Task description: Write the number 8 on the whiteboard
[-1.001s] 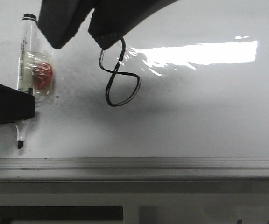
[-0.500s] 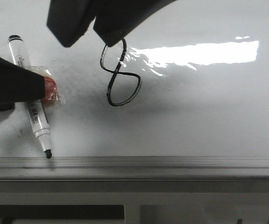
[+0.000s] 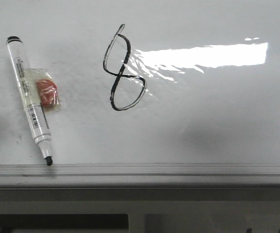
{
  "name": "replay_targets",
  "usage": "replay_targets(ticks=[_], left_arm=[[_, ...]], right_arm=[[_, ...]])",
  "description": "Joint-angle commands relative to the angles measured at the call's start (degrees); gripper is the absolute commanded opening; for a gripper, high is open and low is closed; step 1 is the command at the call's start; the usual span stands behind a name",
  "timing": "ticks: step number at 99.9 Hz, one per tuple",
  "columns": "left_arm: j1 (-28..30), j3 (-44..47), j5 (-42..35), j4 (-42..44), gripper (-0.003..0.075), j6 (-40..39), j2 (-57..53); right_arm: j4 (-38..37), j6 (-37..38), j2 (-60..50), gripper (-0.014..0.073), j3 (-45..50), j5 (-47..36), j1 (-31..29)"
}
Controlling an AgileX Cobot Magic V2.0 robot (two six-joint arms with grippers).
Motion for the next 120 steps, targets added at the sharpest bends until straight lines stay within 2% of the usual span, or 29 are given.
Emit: replay_targets(ticks=[1,15,26,46,120], left_arm=[[0.02,-0.85,-1.95,3.94,-0.0020,-0.05,-3.70],[0.02,2.59,-1.95,5.89,-0.0020,-0.05,-10.08],[0.02,6.12,-1.95,9.39,-0.0020,-0.05,-15.61],[0.02,10.23,-1.95,9.24,-0.0020,-0.15,-22.32],[0.32,12.78,-2.57,9.47,-0.0020,-0.15,-22.62]], right_arm=[[-1.76,-0.03,-7.52,-0.0059,4.53,-10.38,-0.17],[-3.52,-0.42,-21.23,-0.0059,15.57,-18.21,-0.17],[-5.26,-0.42,-30.41,-0.0059,21.67,-18.38,-0.17],[-5.26,-0.42,-43.60,-0.0064,28.87,-18.48,-0.17],[-5.26,-0.42,-42.41,-0.0064,30.10,-17.80,-0.17]])
